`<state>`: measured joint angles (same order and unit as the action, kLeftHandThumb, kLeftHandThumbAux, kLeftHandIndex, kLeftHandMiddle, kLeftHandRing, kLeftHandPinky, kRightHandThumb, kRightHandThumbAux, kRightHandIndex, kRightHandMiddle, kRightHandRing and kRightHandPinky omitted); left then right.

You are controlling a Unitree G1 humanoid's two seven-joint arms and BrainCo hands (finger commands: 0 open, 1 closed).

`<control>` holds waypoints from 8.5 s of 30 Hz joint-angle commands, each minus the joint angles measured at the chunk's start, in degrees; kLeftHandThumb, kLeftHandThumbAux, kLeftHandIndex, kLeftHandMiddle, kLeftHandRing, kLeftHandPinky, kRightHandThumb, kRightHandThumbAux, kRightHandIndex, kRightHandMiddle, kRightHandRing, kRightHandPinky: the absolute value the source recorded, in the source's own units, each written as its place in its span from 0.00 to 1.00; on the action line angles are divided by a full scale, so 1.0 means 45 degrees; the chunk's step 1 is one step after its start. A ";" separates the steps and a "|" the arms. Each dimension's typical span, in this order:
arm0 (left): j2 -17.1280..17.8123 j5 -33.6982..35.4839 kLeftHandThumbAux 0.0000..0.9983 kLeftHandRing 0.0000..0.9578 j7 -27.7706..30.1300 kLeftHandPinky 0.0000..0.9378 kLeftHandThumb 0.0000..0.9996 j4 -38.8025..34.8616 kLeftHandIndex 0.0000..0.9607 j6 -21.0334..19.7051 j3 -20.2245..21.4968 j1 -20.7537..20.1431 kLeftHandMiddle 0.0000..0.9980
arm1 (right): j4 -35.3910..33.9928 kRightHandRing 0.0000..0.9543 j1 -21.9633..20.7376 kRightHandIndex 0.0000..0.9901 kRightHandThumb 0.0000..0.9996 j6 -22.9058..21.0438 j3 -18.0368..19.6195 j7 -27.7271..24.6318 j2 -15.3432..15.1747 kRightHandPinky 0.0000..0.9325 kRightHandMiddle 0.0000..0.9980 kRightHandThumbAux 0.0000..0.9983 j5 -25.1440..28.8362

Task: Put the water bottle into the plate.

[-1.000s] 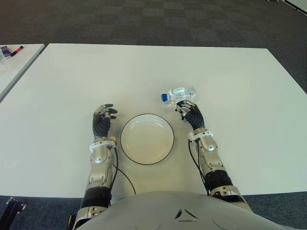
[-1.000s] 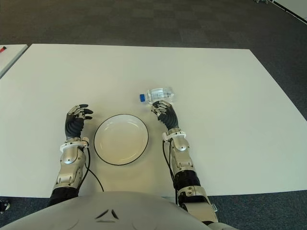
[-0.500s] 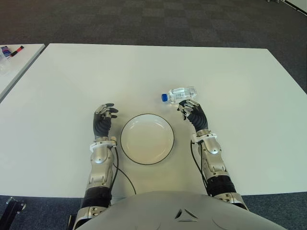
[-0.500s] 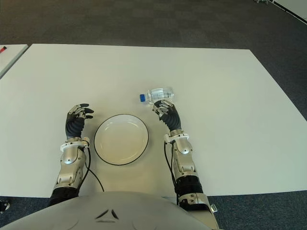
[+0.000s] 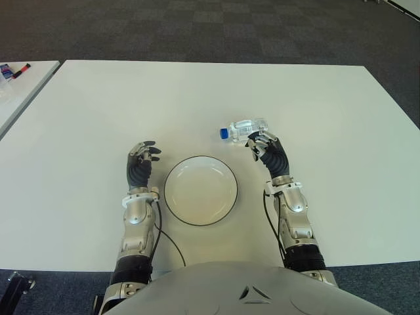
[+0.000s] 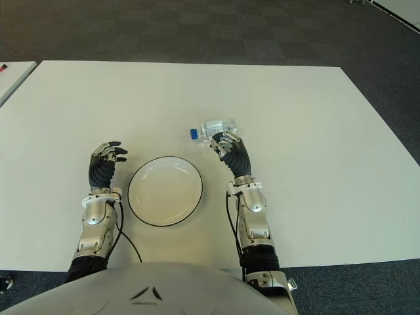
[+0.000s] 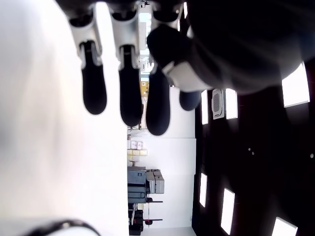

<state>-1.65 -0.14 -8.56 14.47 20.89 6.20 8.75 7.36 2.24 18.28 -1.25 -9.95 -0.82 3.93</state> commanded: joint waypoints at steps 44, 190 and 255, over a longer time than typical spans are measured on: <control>0.0154 -0.0188 0.66 0.48 0.0012 0.51 0.94 0.0486 0.41 -0.0224 0.0021 -0.0245 0.54 | -0.2115 0.82 -0.0944 0.45 0.85 0.1993 0.0476 0.0386 -0.0930 0.82 0.56 0.67 -0.0850; -0.0296 -0.0692 0.66 0.48 -0.0640 0.51 0.94 0.0361 0.40 -0.0381 -0.0139 -0.0346 0.53 | 0.6286 0.03 -0.8867 0.00 0.44 -0.0230 -0.4726 0.2519 -0.5114 0.14 0.00 0.52 -1.0283; -0.0122 -0.0370 0.66 0.49 -0.0415 0.53 0.94 0.0358 0.40 -0.0279 0.0031 -0.0209 0.53 | 1.1772 0.06 -1.0992 0.00 0.21 0.0424 -0.6312 0.4980 -0.3843 0.13 0.02 0.56 -1.0242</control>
<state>-2.67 -2.09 -11.17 14.91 19.16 6.16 7.90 59.50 -46.94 19.38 -29.37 12.78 -18.56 -42.56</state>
